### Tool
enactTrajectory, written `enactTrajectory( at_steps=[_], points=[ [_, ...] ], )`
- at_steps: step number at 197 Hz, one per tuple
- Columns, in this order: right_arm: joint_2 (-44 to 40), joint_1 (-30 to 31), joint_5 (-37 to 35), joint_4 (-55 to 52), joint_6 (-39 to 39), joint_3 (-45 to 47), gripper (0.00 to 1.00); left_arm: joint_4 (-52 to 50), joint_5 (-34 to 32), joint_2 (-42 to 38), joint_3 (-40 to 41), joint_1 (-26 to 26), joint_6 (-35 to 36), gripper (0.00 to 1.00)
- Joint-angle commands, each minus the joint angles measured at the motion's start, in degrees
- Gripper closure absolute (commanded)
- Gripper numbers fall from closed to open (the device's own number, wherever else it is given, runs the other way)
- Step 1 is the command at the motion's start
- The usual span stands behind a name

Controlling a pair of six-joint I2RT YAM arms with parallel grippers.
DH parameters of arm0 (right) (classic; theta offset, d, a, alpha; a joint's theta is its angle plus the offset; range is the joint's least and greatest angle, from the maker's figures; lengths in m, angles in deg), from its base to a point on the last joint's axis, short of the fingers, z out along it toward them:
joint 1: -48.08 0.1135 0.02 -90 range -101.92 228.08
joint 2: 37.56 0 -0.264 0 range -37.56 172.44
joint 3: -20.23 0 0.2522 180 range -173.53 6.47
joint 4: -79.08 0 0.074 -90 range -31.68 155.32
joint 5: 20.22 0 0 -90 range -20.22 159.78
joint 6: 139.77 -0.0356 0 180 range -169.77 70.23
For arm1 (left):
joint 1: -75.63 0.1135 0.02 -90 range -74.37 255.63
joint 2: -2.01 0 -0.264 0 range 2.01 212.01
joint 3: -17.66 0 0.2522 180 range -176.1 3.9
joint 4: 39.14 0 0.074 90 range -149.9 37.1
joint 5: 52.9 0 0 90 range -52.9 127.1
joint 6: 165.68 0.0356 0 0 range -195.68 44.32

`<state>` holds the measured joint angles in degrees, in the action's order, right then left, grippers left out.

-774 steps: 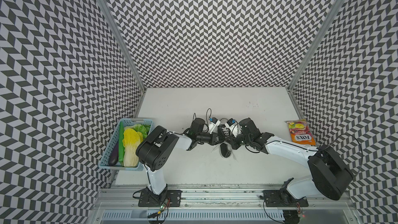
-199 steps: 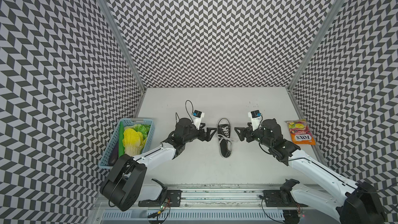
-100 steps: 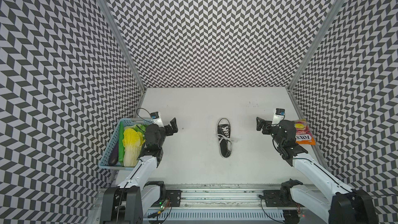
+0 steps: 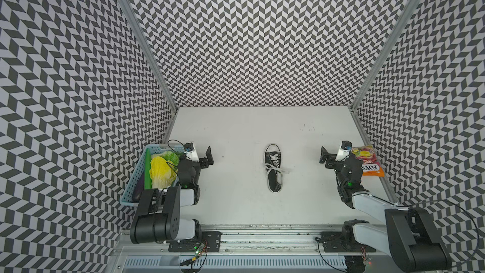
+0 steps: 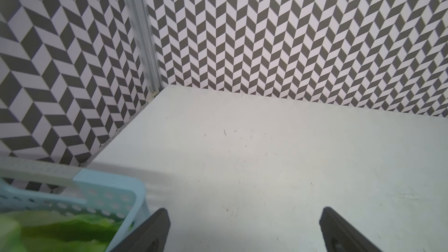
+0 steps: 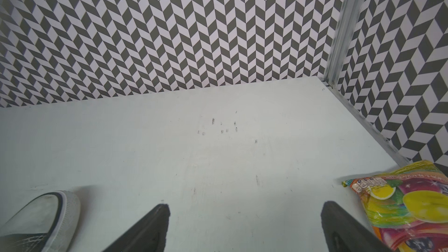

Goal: Tie the shoes
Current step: Reset both arms

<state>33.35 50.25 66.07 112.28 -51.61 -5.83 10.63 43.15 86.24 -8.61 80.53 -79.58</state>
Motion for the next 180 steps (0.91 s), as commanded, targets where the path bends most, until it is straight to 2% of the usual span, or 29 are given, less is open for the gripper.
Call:
enactTrajectory(
  at_steps=[1, 13, 25, 37, 51, 71, 103, 153, 180],
  points=[
    [5.20, -1.54, 5.64, 15.79, 3.09, 0.38, 0.00, 11.78, 4.81, 5.90, -1.39, -1.16, 4.00, 0.00],
    [7.39, -1.66, 9.49, 16.74, 4.34, -1.95, 0.00, 6.16, 3.02, 4.17, -2.62, -1.93, 4.21, 0.00],
    [10.68, -1.74, 13.63, 17.40, 6.06, -3.04, 0.00, 8.50, 1.09, 5.23, -2.41, -2.80, 4.54, 0.00],
    [15.35, -1.76, 17.28, 22.32, 7.95, -2.44, 0.00, 5.62, -0.57, 4.46, -3.08, -2.96, 4.08, 0.00],
    [19.60, -2.15, 13.89, 33.16, 3.93, -0.89, 0.00, 6.53, -1.60, 4.80, -2.97, -3.16, 3.93, 0.00],
    [16.53, -2.32, 14.40, 20.87, 5.61, -3.70, 0.00, 6.42, -1.82, 4.70, -2.95, -3.32, 4.02, 0.00],
    [18.55, -2.33, 14.09, 30.35, 4.49, -0.90, 0.00, 6.34, -1.89, 4.55, -2.87, -3.32, 4.06, 0.00],
    [16.50, -2.35, 14.56, 22.68, 5.52, -2.89, 0.00, 6.28, -1.91, 4.49, -2.86, -3.33, 4.08, 0.00],
    [17.42, -2.31, 14.08, 23.12, 4.98, -3.26, 0.00, 6.26, -1.85, 4.52, -2.88, -3.36, 4.04, 0.00]
  ],
)
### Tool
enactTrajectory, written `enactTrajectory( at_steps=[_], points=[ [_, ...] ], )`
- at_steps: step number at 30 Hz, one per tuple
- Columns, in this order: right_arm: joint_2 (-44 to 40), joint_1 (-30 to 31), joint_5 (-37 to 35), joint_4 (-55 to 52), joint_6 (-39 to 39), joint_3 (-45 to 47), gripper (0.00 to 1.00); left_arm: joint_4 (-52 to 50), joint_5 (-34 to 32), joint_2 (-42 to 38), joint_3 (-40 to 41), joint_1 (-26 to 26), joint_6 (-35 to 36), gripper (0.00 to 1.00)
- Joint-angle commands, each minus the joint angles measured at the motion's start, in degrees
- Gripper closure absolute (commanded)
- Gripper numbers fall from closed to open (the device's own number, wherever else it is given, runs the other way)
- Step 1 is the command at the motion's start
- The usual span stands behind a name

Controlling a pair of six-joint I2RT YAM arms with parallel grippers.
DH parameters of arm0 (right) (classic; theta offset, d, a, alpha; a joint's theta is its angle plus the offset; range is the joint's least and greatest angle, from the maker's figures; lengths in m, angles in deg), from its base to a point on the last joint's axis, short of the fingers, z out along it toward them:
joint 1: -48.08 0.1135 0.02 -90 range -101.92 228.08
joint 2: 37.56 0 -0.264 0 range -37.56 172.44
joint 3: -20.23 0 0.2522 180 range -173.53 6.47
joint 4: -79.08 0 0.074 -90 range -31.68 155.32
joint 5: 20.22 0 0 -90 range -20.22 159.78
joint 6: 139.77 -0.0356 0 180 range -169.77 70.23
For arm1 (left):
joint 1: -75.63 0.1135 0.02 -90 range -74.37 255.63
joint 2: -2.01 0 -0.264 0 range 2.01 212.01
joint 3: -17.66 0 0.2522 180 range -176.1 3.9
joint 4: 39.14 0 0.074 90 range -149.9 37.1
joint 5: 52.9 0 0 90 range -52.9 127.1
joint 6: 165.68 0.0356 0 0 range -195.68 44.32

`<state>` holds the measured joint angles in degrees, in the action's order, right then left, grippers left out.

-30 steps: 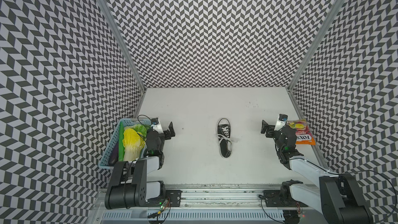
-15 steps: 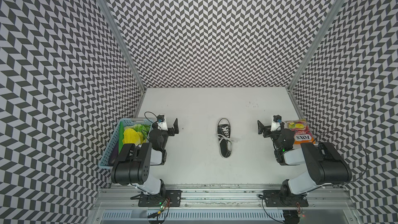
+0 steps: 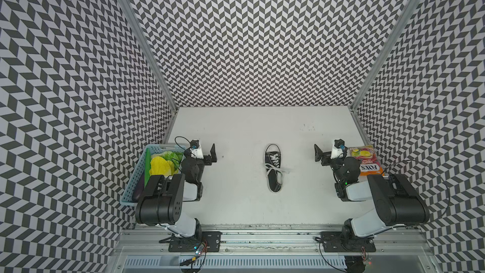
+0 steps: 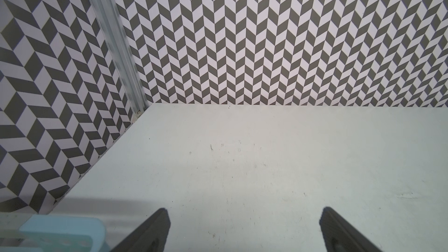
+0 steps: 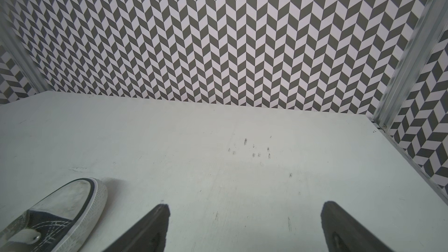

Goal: Tie the shoes
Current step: Reset both arms

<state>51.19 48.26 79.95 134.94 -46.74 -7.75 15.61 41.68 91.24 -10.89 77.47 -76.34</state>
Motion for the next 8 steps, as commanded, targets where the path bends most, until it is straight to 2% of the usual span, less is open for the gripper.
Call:
enactTrajectory(
  at_steps=[1, 8],
  points=[
    [-0.35, -0.35, 0.00, 0.23, 0.02, -1.51, 0.00, 1.27, -0.42, -0.43, -0.60, -0.24, 0.83, 0.00],
    [-1.21, -0.34, -0.15, 0.25, 0.19, -1.00, 0.00, 1.27, -0.44, -0.55, -0.59, -0.33, 0.77, 0.00]
  ],
)
